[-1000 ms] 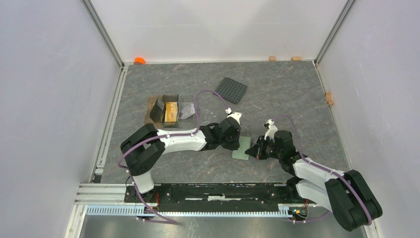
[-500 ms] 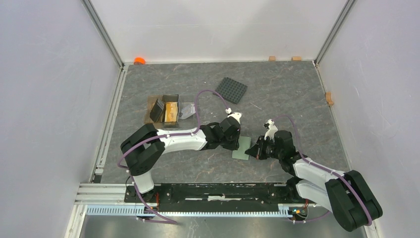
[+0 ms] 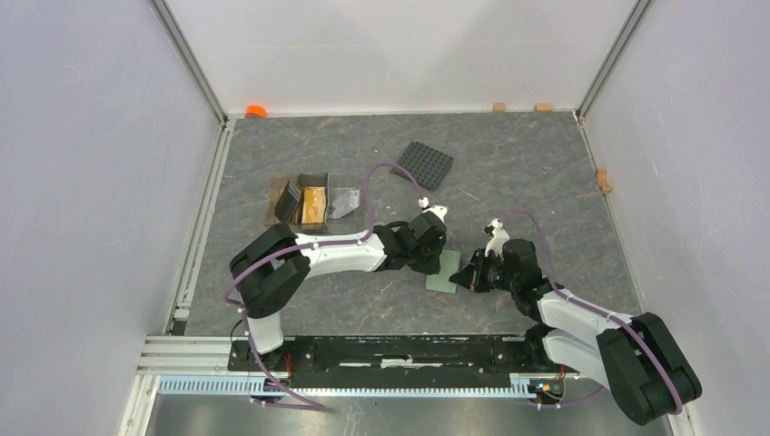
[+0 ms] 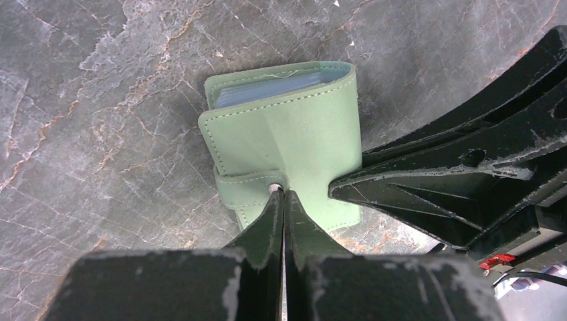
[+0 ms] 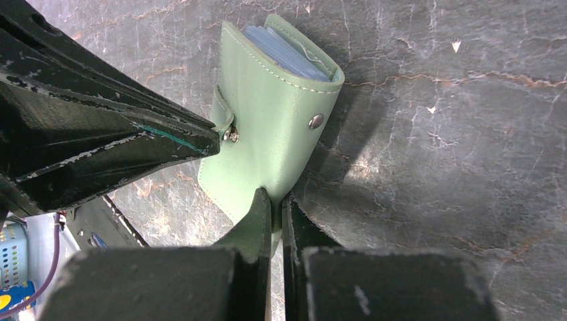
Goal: Put the credit cards into the card holder
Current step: Close the card holder at the center of the board.
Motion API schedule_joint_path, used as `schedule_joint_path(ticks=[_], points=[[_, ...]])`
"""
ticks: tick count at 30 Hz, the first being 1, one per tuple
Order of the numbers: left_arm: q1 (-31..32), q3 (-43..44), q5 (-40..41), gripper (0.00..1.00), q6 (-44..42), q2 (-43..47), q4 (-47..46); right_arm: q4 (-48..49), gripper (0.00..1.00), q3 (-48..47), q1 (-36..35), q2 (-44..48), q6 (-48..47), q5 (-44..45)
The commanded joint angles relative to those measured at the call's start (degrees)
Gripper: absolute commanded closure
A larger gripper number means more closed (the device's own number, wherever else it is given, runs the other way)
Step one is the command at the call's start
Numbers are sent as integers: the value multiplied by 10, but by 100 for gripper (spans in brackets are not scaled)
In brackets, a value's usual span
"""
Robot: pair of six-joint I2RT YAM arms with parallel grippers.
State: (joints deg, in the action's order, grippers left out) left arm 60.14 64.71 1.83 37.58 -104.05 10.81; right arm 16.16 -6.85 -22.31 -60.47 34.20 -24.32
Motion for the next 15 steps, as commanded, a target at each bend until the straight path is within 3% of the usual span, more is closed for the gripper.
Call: schedule_joint_path(ticks=[1,15], points=[[4,23,-5,98,-4,-16,17,-75,100,12,-6,-12,-41,40],[5,35,-7,98,-10,-28,31,-70,100,16,-6,-17,-39,39]])
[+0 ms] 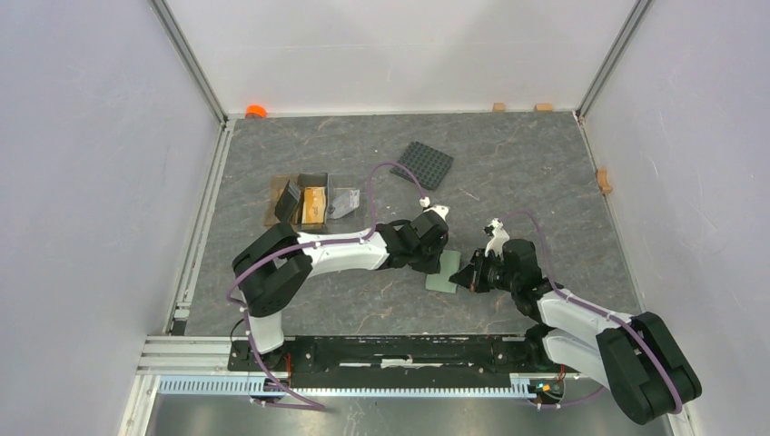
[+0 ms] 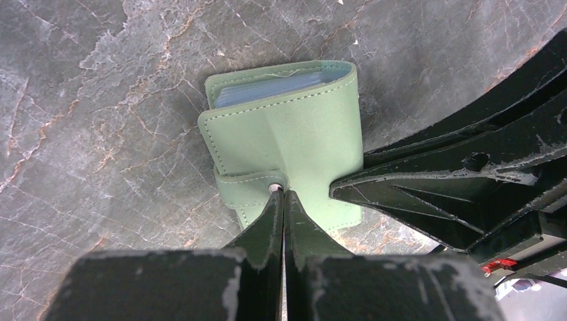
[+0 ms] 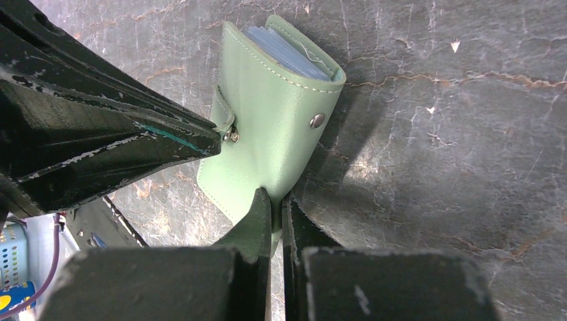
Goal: Put the credit cards into the card holder
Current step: Close the card holder at the center of the board.
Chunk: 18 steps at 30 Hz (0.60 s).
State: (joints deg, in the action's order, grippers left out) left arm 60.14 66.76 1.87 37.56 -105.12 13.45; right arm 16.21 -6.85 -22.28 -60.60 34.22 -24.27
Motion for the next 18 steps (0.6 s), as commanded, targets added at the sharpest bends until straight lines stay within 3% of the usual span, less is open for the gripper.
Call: schedule_joint_path(ticks=[1,18], points=[[5,15,-11,98,-10,-18,4,-71,100,16,-6,-16,-39,40],[5,49,-16,98,-20,-61,38,-70,100,16,-7,-19,-38,40]])
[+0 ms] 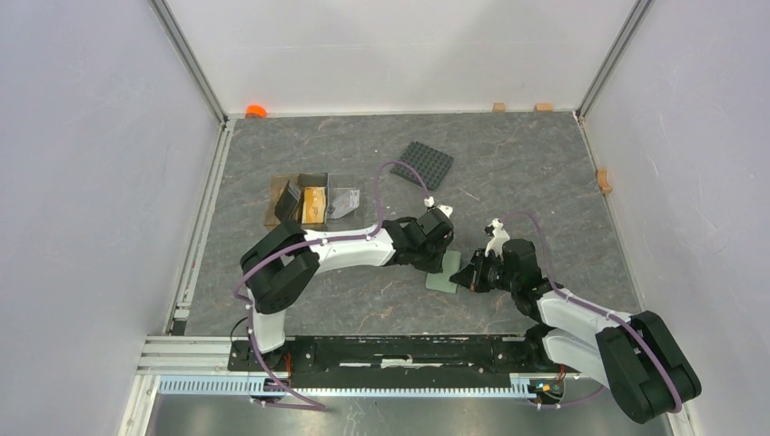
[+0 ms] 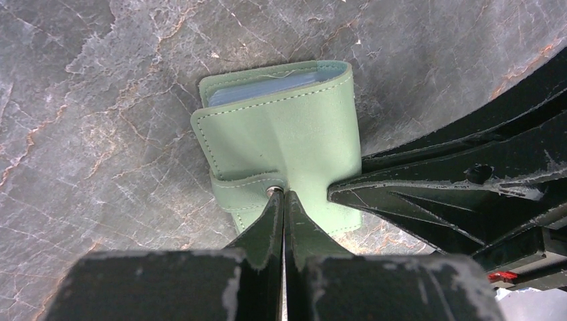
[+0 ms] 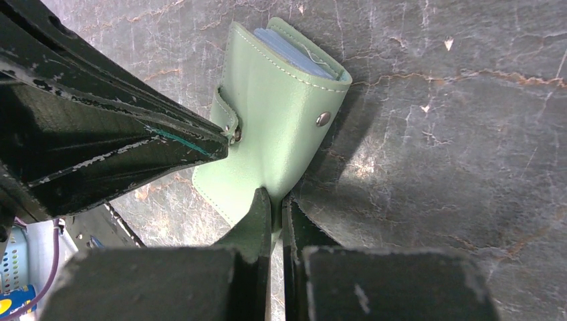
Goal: Put the credit cards into the card holder
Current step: Close the card holder at the center of the board, then reset both arms
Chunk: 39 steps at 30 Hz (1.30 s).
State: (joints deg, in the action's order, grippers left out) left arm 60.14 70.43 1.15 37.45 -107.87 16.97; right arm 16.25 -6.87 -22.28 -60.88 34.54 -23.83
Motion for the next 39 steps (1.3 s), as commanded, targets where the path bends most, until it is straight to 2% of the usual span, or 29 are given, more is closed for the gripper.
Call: schedule_joint_path(ticks=[1,16,20,23,29,33,34,37,39], points=[[4,14,-9,98,-19,-37,4,-70,100,16,-6,-16,-41,36],[1,30,-9,98,-21,-69,19,-74,100,17,-6,-9,-42,38],[2,31,-41,95,-35,-57,-8,-88,100,10,-7,2,-46,40],[1,35,-52,82,-56,-26,-25,-120,99,-7,-6,19,-56,54],[0,47,-56,48,-92,54,-27,-215,88,-58,-7,76,-87,106],[-7,36,-28,28,-98,112,-6,-264,66,-89,-5,116,-103,143],[-11,29,-17,22,-97,128,-1,-276,63,-97,-6,123,-108,153],[-33,-1,13,11,-83,176,11,-314,40,-121,-5,133,-121,188],[-57,-27,21,6,-70,219,21,-337,30,-137,-3,138,-130,214]])
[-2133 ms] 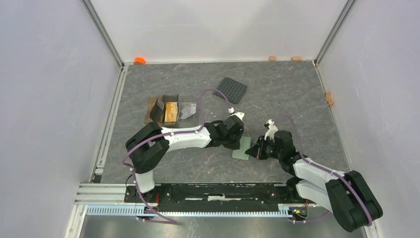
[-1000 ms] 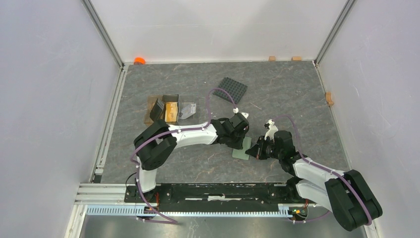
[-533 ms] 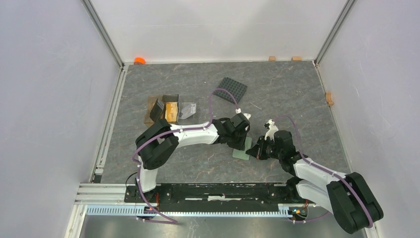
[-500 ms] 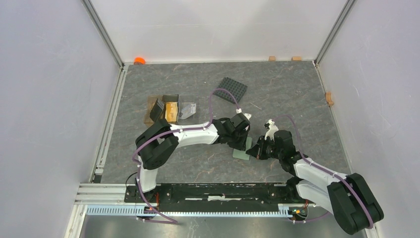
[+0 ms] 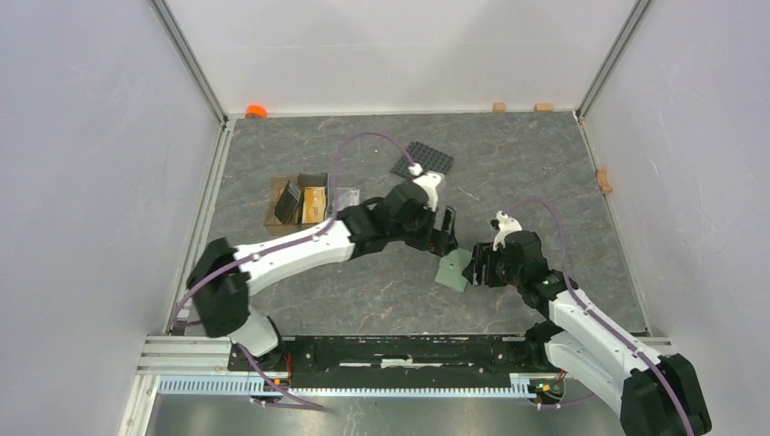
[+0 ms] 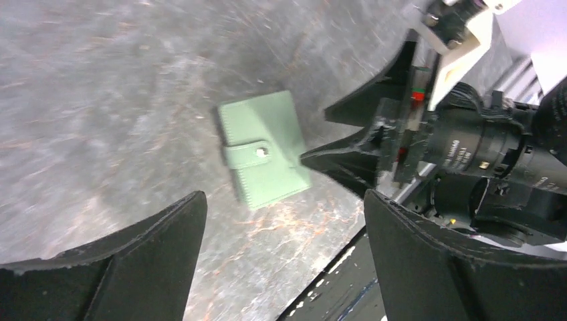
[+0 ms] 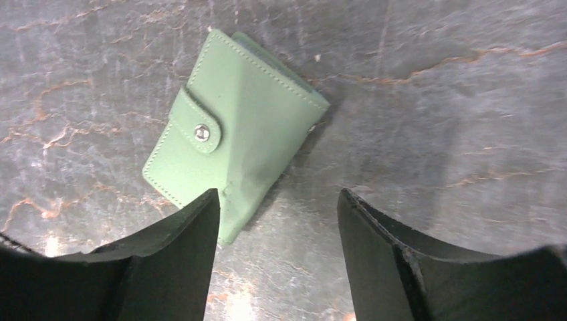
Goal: Put the credit cards into the card holder
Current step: Reset both arms
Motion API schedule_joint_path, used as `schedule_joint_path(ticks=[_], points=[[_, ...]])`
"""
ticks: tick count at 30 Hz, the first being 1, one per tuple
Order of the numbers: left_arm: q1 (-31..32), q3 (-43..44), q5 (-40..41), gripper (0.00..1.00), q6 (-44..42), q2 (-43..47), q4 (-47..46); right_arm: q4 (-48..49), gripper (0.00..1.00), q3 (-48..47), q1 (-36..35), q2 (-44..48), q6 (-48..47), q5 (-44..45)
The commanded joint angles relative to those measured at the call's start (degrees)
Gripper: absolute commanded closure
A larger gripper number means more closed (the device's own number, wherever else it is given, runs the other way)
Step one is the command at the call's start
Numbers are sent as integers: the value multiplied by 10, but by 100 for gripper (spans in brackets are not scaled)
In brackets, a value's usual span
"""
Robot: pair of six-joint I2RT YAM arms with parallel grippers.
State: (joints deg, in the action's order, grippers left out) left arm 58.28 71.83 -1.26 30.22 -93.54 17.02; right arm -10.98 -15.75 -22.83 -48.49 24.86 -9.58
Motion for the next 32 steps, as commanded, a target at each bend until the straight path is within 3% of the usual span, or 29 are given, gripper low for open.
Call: schedule_joint_path(ticks=[1,6,8,13,21,26,32], points=[[-56,-55,47,5,9,99,30,-73,27,-55,2,19,-37,84],[-167,-103,69,2,4,222,104,-100,21,-88,4,59,-58,147],[-191,-101,121,1,-33,279,147,-91,20,-95,4,88,-77,163],[-194,-106,279,0,-115,430,212,-43,19,-90,4,181,-119,206],[-194,-220,381,0,-135,641,222,24,19,-30,4,338,-163,274],[-194,-239,396,0,-122,699,221,16,18,-37,4,351,-165,287],[-194,-234,399,0,-117,682,232,0,18,-52,4,341,-164,287]])
